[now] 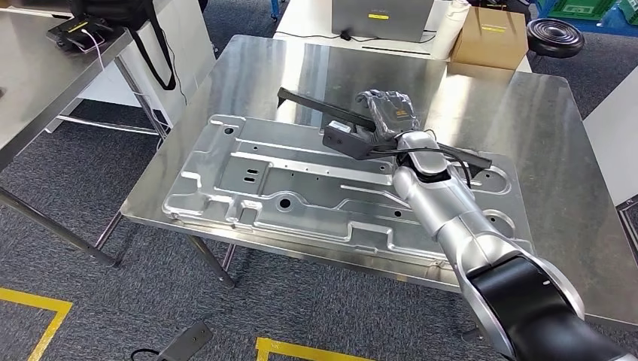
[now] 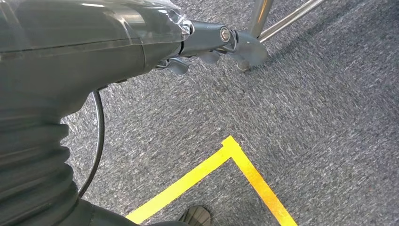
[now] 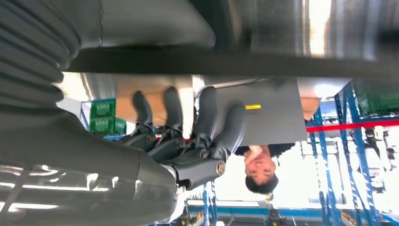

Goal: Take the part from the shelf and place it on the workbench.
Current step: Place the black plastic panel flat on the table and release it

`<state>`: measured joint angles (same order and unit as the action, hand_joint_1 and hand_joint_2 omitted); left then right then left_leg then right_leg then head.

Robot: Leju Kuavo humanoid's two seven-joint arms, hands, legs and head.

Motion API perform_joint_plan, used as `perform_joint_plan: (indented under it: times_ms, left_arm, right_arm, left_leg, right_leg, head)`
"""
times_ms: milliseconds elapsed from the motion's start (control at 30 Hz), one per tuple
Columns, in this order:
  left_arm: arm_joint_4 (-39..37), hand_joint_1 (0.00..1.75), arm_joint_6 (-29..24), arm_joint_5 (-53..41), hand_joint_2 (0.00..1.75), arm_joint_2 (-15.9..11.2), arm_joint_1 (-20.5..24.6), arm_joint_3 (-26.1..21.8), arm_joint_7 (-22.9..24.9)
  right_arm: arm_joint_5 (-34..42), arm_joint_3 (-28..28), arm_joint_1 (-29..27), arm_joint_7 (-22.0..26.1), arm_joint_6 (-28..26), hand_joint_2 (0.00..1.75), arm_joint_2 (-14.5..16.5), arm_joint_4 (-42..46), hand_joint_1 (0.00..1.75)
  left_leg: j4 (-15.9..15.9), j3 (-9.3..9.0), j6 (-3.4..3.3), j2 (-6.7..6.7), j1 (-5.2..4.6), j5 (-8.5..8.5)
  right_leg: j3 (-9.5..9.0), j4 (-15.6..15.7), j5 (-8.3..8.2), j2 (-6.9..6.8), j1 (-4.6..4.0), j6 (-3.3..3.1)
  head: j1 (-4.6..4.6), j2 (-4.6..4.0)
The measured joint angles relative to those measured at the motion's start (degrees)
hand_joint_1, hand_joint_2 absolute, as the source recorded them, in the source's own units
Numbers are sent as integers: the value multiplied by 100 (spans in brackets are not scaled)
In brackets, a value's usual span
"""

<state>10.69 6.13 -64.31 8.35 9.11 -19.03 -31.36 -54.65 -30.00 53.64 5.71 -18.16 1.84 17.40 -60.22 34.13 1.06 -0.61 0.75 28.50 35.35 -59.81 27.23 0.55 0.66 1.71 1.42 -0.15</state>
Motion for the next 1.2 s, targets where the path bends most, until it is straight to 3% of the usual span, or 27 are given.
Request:
perform_joint_plan:
  times_ms: [100,400,467,600,733,900,1200]
  left_arm:
    - [0,0,136,22,0,0,11,4,105]
    - [0,0,352,159,0,0,30,-7,349]
    - [0,0,380,200,0,-1,29,-11,382]
    - [0,0,426,259,0,-2,27,-19,404]
    - [0,0,452,296,0,-8,26,-24,415]
    - [0,0,451,337,0,-21,31,-29,419]
    - [0,0,434,405,0,-29,53,-37,435]
  right_arm:
    - [-39,-3,0,27,0,0,44,-3,0]
    - [197,49,3,117,145,0,127,-3,0]
    - [616,202,21,157,505,0,179,-3,0]
    - [1849,903,233,41,1919,0,357,-5,0]
    - [2386,1550,354,-92,2434,0,529,-4,0]
    - [2479,1966,541,-260,2552,0,645,-5,0]
    - [2364,2133,656,-419,2142,0,691,-3,0]
  left_leg:
    - [0,0,0,1,0,0]
    - [0,0,0,1,0,0]
    - [0,0,0,2,0,0]
    - [0,-6,0,8,0,0]
    - [0,-6,1,2,0,-2]
    - [0,-7,1,3,0,-2]
    - [0,-5,1,3,0,-1]
  right_leg:
    - [0,0,0,1,0,0]
    - [-1,0,0,1,1,0]
    - [-1,0,0,1,1,0]
    - [-4,0,-1,7,-2,0]
    - [-6,0,-2,3,-2,1]
    - [-5,-1,-2,3,-2,1]
    - [-5,0,-1,3,-1,0]
  head:
    - [1,0]
    - [0,0]
    - [0,0]
    - [-1,0]
    - [-1,0]
    - [-1,0]
    - [0,0]
